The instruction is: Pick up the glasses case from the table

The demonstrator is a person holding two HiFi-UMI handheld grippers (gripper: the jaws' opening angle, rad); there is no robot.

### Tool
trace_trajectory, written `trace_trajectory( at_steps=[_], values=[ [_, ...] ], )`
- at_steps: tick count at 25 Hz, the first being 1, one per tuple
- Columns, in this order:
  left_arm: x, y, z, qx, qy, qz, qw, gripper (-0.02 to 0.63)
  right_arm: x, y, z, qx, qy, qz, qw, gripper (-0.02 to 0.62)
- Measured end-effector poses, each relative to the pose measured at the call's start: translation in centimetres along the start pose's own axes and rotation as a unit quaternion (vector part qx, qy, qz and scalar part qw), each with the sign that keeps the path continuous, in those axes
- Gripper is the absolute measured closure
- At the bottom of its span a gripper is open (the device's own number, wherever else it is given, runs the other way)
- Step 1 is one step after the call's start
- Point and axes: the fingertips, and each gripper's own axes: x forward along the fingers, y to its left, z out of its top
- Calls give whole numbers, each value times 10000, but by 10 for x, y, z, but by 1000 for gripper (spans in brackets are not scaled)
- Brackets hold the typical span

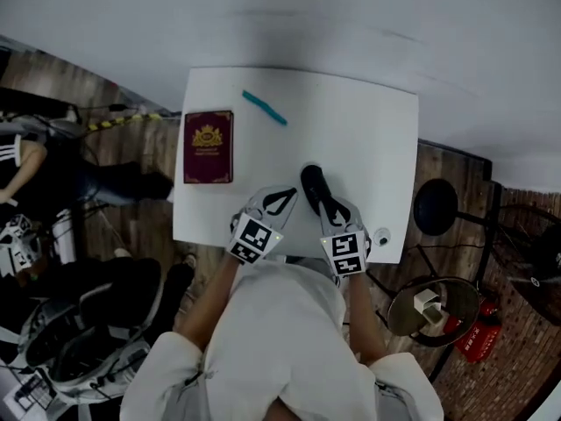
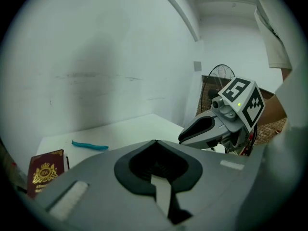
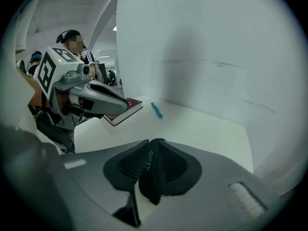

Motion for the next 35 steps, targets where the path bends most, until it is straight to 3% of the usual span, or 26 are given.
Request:
trace_trajectory(
  at_steps=[6,12,27,35],
  values=[
    [12,-1,-17,-215,258,263,9991,586,19,-4,-16,-132,292,362,9988,492],
    [11,-7,-28,-387,344,430,9977,586,37,-5,-34,-163,600,601,9963,403],
    [15,-7,-54,-607,519,357,9962,586,76,1,-74,46,1364,823,9872,224],
    [9,-8,-57,-607,470,338,9965,586,87,4,-93,86,1646,914,9821,221]
  ],
)
